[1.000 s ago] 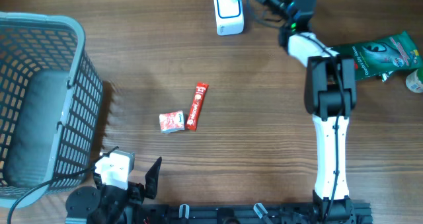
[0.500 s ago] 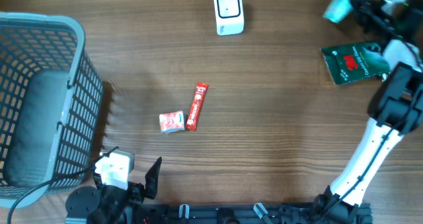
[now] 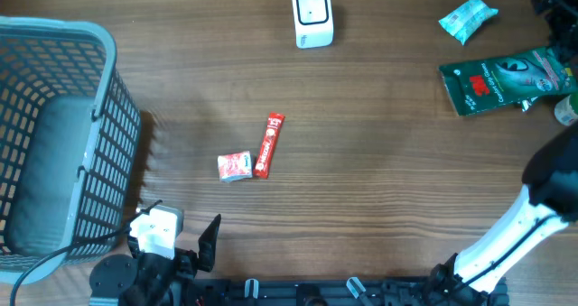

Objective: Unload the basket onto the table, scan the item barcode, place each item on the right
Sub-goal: 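Carry the wipes pack right and set it down at the top-right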

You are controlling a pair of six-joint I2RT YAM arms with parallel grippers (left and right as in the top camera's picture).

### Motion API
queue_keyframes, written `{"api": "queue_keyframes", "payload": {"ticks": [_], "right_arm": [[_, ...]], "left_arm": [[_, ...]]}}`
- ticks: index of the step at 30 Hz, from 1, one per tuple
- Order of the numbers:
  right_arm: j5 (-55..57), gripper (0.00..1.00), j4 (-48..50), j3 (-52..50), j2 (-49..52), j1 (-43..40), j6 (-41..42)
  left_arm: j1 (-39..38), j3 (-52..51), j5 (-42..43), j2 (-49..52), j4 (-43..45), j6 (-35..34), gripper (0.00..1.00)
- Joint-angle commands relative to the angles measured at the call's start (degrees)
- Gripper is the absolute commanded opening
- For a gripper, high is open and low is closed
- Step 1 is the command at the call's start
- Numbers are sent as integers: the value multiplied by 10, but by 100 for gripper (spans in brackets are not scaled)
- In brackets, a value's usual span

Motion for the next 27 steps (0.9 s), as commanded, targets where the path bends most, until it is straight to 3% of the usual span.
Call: {"api": "queue_keyframes", "payload": {"ticks": [1,5,9,11,14,15,16,17,18,19,20,23,27], "right_arm": [[-41,100,-92,8,-108,48,-15],[-53,100,-228,7,-123,156,-19],[-26,100,-273,-35,-109,316,-69],[66,100,-271,-52,-106,386,-49],[324,100,-262,-55,-106,441,49],[381,94,-243,-55,-106,446,60],[392,81,-218,-55,-104,446,40],[382,68,-181,-55,-99,445,-2],[377,61,-145,-55,-92,445,-45],[380,66,-94,-57,-78,443,-106],[400,98,-53,-57,-61,440,-143],[462,100,4,-57,-19,417,-123],[415,100,69,-57,36,352,-13]], "left_arm": [[0,0,7,-3,1,-5,100],[0,0,7,-3,1,-5,100],[0,0,7,-3,1,-5,100],[0,0,7,-3,1,-5,100],[0,0,7,-3,1,-5,100],[0,0,7,-3,1,-5,100],[0,0,7,-3,1,-5,100],[0,0,7,-3,1,-5,100],[0,0,7,-3,1,-5,100],[0,0,7,-3,1,-5,100],[0,0,7,-3,1,-5,100],[0,0,7,-3,1,-5,100],[0,0,7,-3,1,-5,100]]}}
